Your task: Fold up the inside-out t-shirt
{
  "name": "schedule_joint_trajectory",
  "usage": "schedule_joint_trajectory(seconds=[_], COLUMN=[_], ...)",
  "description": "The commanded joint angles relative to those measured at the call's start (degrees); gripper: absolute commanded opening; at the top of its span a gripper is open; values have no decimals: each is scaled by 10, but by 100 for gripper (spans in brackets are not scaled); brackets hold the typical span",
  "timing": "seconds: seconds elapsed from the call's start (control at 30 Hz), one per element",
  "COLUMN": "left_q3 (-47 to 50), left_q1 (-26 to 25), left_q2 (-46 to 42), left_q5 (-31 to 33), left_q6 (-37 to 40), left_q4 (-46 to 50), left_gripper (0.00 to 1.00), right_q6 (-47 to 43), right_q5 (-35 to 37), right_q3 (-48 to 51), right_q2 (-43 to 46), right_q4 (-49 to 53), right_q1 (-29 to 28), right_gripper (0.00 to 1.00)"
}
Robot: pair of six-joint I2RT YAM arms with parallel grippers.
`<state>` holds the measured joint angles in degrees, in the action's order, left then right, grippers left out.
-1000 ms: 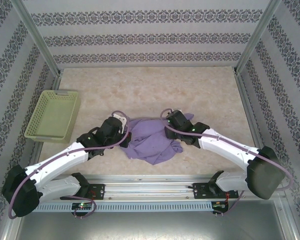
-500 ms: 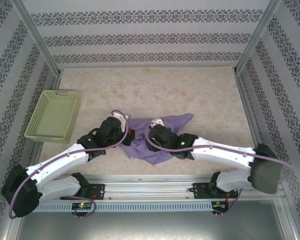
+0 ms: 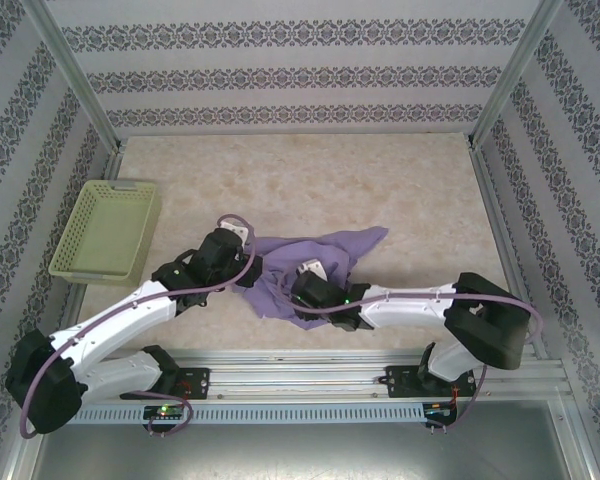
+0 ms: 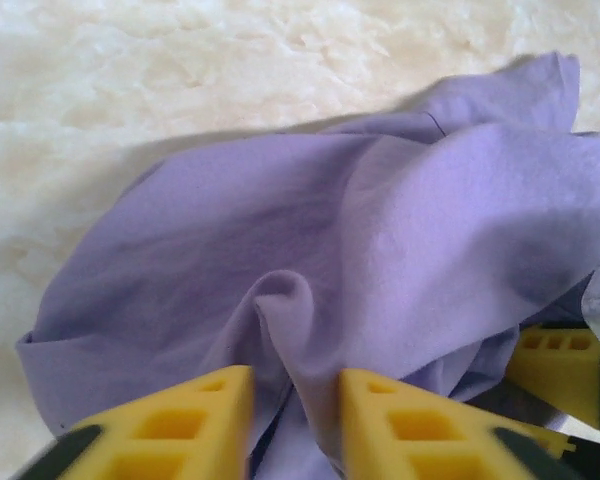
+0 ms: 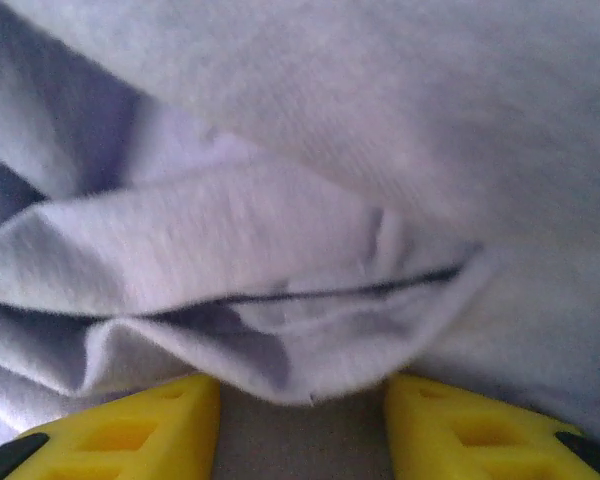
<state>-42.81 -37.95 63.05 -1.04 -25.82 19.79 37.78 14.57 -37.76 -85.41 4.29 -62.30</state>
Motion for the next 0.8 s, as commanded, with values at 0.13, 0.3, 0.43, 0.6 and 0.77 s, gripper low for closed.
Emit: schedule_joint_trajectory(seconds=[0.13,0.3,0.43,0.6,0.77], left_q3=[-58,-53,-35,-17,-15], left_q1=[-79,-78,-52,-29,-14], left_q2=[37,63,64,47,53], left_q5=[23,85,95,70,61], left_q6=[75,51,24,11,6], left_q4=[50,49,31,-1,-2], left_gripper=[53,51,40,40,40], right_q6=[43,14,-5,-18,-42], right_q5=[42,39,26,-2,-13], right_q3=[51,45,24,-13,-72], right_q2=[62,103,103,47,-4], right_q4=[-108,-127,-133,-135,-116], right_q1=[-21,-21,-15,0,2], right_gripper=[48,48,50,49,49])
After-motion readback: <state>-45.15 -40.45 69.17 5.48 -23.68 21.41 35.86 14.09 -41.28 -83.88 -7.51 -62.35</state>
